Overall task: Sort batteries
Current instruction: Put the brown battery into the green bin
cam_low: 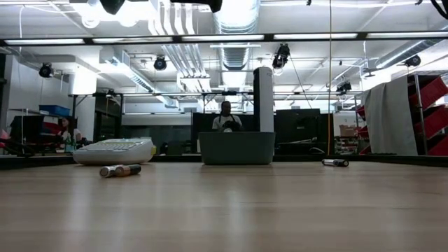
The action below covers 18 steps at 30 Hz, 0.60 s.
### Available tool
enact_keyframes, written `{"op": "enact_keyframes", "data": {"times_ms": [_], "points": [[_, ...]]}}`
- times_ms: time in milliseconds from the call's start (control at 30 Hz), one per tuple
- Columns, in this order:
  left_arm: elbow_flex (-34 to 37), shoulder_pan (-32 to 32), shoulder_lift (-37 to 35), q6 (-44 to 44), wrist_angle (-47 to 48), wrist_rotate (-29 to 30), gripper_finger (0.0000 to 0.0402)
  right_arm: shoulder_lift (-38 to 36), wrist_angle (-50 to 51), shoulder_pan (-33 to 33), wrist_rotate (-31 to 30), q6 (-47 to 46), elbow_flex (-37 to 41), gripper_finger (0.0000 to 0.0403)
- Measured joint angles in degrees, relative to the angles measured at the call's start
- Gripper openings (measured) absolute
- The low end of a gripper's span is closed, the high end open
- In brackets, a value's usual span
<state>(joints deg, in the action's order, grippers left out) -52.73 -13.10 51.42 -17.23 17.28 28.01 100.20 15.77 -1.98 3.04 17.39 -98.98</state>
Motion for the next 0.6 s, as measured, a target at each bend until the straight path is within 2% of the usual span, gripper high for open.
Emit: {"op": "enact_keyframes", "data": {"times_ms": [433,600], "points": [[0.0,1.9,2.0,0.2,-1.9,-0.1,0.0096,0.0,0.0,0.2,-0.1,0.7,0.0,0.0034],[0.0,2.1,3.5,1.0,-5.3,-0.2,0.0083,0.0,0.2,0.2,-0.1,0.9,0.0,0.0034]]}}
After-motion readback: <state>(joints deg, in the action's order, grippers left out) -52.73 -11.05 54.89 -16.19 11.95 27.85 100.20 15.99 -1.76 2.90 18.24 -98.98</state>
